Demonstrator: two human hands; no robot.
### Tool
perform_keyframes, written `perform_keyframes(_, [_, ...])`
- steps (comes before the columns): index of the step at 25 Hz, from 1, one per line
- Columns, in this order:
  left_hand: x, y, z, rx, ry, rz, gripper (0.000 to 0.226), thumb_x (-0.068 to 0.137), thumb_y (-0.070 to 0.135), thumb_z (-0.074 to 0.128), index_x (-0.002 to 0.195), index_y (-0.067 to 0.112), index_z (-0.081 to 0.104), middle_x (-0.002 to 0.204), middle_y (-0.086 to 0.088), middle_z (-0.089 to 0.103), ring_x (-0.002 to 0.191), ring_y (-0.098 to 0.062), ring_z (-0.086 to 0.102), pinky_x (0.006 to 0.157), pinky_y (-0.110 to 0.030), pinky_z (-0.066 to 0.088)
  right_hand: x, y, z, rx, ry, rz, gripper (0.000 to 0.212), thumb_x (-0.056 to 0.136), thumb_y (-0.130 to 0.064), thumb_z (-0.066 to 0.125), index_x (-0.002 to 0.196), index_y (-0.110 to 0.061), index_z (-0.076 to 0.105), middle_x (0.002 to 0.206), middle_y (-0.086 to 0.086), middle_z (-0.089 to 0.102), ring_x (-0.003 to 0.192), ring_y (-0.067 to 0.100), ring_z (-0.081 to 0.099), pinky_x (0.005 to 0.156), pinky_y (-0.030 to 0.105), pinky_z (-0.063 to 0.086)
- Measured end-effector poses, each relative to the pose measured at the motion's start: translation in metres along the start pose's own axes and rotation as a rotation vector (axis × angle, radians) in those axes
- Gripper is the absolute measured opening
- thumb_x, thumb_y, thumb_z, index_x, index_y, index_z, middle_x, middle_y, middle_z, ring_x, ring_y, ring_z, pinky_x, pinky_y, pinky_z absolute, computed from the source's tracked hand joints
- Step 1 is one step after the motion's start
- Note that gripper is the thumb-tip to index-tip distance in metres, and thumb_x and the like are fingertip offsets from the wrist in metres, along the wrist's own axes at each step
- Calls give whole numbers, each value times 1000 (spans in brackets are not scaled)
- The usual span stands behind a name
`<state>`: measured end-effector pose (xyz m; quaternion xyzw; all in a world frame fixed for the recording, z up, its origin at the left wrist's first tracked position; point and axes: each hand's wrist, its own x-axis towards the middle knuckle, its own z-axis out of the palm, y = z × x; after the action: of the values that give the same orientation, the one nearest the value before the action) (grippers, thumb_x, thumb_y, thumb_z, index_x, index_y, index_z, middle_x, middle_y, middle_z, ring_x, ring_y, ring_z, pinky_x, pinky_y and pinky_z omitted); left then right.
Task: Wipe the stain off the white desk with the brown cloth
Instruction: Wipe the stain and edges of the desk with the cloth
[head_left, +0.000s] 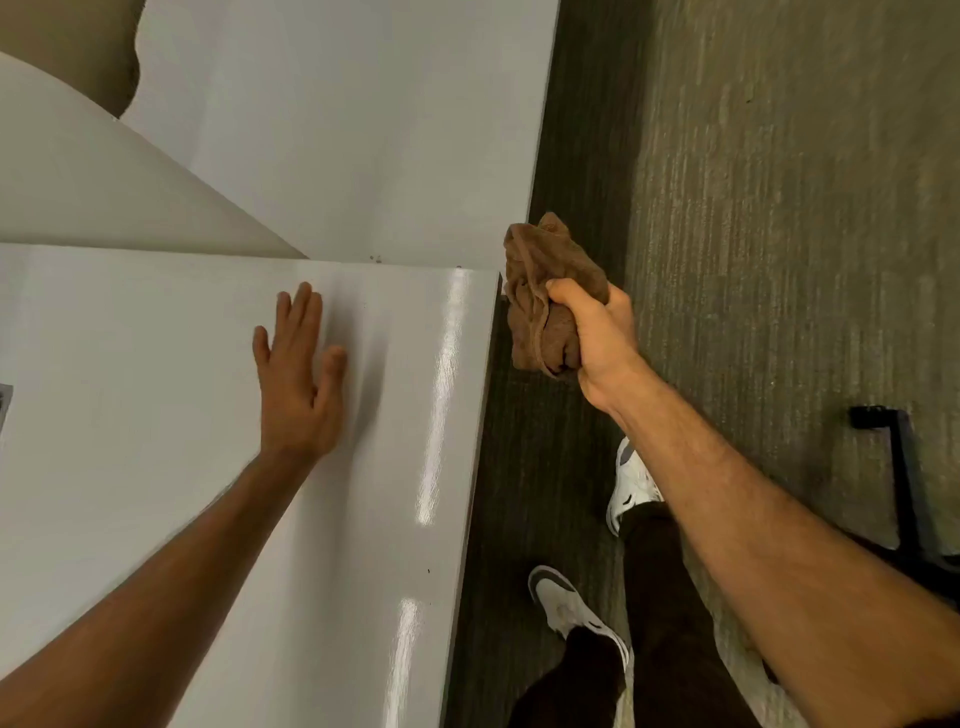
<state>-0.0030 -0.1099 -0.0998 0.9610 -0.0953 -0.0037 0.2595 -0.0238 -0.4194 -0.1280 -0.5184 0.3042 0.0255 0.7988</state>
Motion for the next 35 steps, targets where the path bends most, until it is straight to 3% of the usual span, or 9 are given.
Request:
perform_keyframes(3, [-36,16,-7,35,-304,296,66,109,51,26,164,15,25,174,1,18,162,-16,8,131,-31,0,-26,19,-1,62,11,98,36,94,-28,70,128,-21,68,122,4,74,109,21,72,100,40,58])
perform_keyframes(6, [-61,23,3,65,-474,330,75,106,61,18,166,17,14,176,4,6,162,-13,0,131,-40,3,-45,34,18,77,-32,203,41,98,-29,67,138,-21,61,128,5,70,114,21,69,104,41,55])
perform_keyframes(12, [-72,19,30,231,-392,322,74,105,60,14,167,21,5,176,6,-3,162,-14,-4,130,-30,-4,-54,59,18,-30,-44,144,35,97,-30,67,132,-23,65,114,-4,74,101,9,71,78,20,55])
perform_keyframes(17, [-71,16,32,251,-400,328,74,105,60,15,167,22,3,176,7,-4,162,-14,-4,130,-33,-2,-71,79,18,-53,-37,117,40,96,-30,68,135,-20,63,119,-2,72,107,12,69,92,30,57])
perform_keyframes(22, [-72,17,30,285,-403,318,74,105,62,13,167,23,3,176,7,-5,162,-14,-5,130,-38,3,-81,75,23,-81,37,50,37,96,-30,68,132,-22,63,119,-5,71,107,10,68,93,30,58])
perform_keyframes(28, [-72,20,29,274,-394,312,72,105,55,21,167,24,3,176,7,-4,162,-13,-4,129,-37,2,-59,52,38,-44,48,-13,30,96,-32,68,126,-31,64,112,-11,72,101,5,69,86,24,58])
perform_keyframes(35, [-73,21,27,266,-397,307,72,105,59,16,167,24,5,176,7,-2,162,-13,-3,129,-36,3,-67,55,25,-116,5,35,38,94,-29,72,131,-25,64,114,-9,71,99,4,68,79,17,57])
